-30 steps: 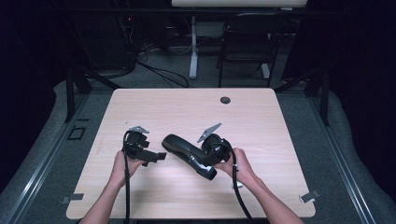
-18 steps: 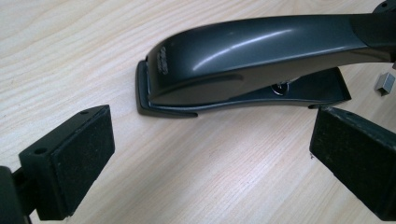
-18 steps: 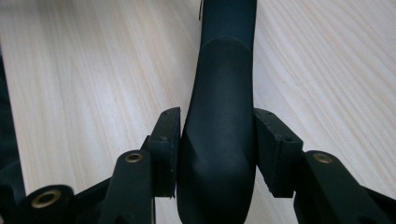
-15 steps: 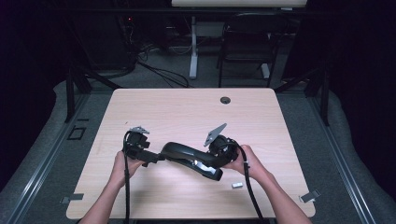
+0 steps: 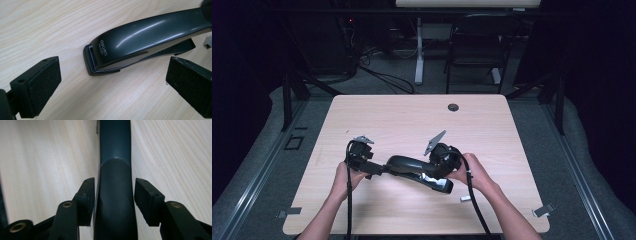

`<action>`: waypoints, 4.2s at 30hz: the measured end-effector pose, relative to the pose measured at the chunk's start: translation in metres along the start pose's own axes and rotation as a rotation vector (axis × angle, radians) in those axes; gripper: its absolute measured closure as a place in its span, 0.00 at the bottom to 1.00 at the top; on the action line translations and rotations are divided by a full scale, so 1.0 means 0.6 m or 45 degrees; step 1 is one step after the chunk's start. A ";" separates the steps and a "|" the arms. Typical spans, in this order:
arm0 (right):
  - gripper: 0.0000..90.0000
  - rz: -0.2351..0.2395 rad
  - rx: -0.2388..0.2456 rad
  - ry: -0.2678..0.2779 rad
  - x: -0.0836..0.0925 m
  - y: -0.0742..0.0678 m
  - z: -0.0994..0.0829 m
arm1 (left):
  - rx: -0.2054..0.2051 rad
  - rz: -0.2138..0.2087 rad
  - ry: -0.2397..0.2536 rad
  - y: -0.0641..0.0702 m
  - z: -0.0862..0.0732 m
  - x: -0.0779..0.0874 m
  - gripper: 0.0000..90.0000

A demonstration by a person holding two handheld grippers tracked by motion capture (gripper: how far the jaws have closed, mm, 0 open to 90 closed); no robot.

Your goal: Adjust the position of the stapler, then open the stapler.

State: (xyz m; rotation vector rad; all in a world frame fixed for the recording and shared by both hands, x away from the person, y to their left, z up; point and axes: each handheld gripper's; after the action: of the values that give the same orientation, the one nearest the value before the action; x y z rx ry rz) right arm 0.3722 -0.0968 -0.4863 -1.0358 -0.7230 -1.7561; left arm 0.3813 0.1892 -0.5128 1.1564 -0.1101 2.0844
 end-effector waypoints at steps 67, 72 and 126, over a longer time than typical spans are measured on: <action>0.55 -0.043 -0.198 0.077 0.034 0.037 -0.091 | -0.008 0.012 0.058 0.002 -0.001 0.009 0.00; 0.51 -0.051 -0.227 0.084 0.044 0.043 -0.094 | 0.001 0.012 0.064 -0.001 -0.004 0.011 0.00; 0.88 -0.322 -0.468 0.090 0.064 -0.011 -0.180 | -0.384 -0.026 0.164 0.185 0.017 -0.032 0.42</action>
State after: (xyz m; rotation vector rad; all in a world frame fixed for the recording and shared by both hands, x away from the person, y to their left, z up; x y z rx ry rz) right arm 0.3231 -0.1994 -0.5031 -1.1553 -0.5132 -2.1904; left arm 0.3239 0.0941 -0.4921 0.8370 -0.3372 2.0341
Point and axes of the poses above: each handheld gripper's, and its own axes: x roughly backward along the jaws, z roughly out of its top, y roughly to its right, and after that the axes turned 1 degree about -y, right-handed
